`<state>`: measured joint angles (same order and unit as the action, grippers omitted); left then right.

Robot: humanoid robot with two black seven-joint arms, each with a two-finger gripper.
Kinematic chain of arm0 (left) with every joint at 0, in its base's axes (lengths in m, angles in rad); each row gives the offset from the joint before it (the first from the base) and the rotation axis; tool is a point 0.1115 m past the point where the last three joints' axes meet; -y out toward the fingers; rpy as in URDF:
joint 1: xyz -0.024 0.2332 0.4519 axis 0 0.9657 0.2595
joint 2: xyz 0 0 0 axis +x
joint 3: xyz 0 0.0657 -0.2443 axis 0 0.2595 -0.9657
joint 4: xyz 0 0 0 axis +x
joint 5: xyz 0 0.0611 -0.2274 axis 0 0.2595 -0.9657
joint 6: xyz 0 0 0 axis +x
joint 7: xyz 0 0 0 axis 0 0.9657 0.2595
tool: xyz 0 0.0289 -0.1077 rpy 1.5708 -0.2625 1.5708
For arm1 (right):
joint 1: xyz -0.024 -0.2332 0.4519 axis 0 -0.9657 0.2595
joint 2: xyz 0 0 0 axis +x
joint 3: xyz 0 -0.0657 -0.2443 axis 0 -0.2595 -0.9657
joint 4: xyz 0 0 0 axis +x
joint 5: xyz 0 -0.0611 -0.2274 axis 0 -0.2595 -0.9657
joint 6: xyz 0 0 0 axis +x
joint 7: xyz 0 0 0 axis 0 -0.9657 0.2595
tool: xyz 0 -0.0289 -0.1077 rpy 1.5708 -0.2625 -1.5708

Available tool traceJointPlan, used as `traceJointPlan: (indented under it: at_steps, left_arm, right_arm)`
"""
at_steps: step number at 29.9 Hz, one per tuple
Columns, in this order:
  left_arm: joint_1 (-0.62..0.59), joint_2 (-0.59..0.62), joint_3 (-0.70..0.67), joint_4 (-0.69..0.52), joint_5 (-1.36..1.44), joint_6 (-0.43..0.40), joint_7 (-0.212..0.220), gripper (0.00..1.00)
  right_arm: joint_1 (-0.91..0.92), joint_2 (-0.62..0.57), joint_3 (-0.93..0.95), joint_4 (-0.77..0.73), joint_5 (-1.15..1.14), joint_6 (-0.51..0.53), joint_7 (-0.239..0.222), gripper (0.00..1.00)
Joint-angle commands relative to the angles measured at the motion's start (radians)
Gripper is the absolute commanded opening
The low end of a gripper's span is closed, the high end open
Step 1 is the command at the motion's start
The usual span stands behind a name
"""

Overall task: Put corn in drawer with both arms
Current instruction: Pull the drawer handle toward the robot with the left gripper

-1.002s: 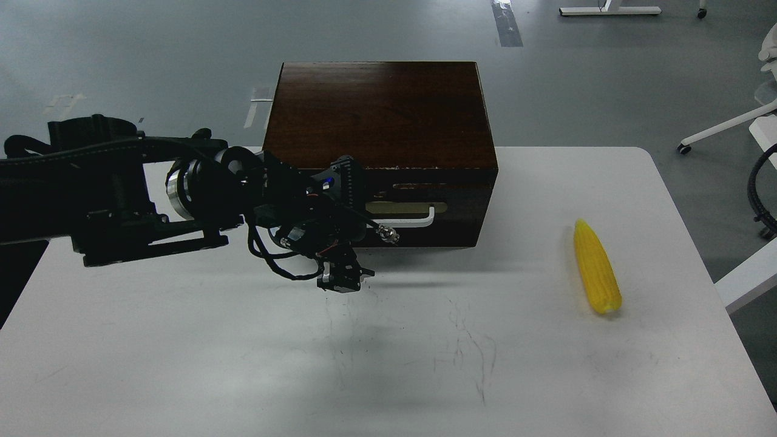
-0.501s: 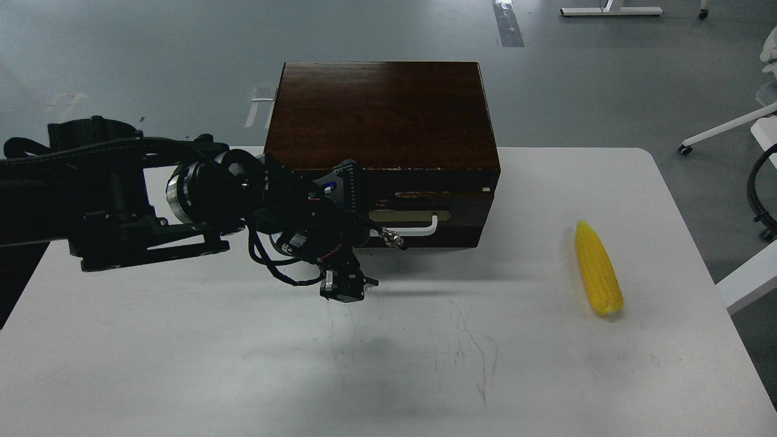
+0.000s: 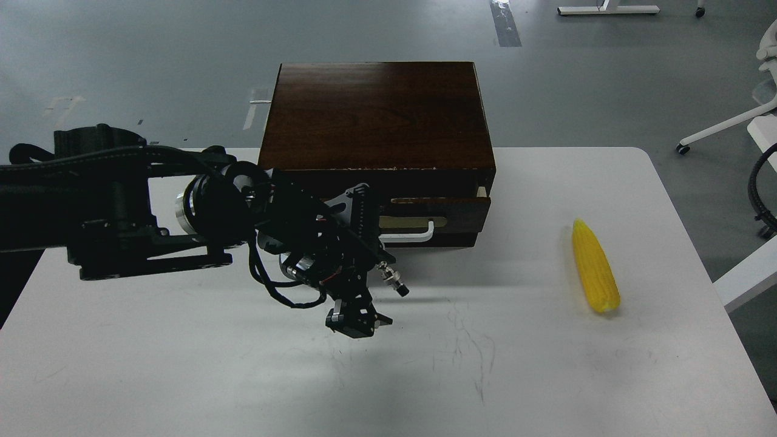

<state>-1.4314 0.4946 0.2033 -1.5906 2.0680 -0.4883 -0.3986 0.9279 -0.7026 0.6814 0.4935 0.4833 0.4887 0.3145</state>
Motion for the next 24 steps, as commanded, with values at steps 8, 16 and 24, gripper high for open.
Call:
traceJointPlan:
  at_steps: [8, 16, 24]
  left_arm:
    - [-0.041, 0.002, -0.005, -0.005, -0.005, 0.0, 0.007, 0.94]
    - [-0.069, 0.004, -0.008, 0.023, -0.02, 0.0, 0.011, 0.94]
    - [-0.061, -0.005, -0.004, 0.078, -0.019, 0.0, 0.023, 0.94]
  right_arm:
    - [0.0, -0.003, -0.002, 0.0, 0.0, 0.0, 0.0, 1.0]
    - [0.0, -0.001, 0.0, -0.001, 0.0, 0.0, 0.0, 1.0]
    - [0.002, -0.001, 0.0, -0.001, 0.0, 0.0, 0.0, 1.0]
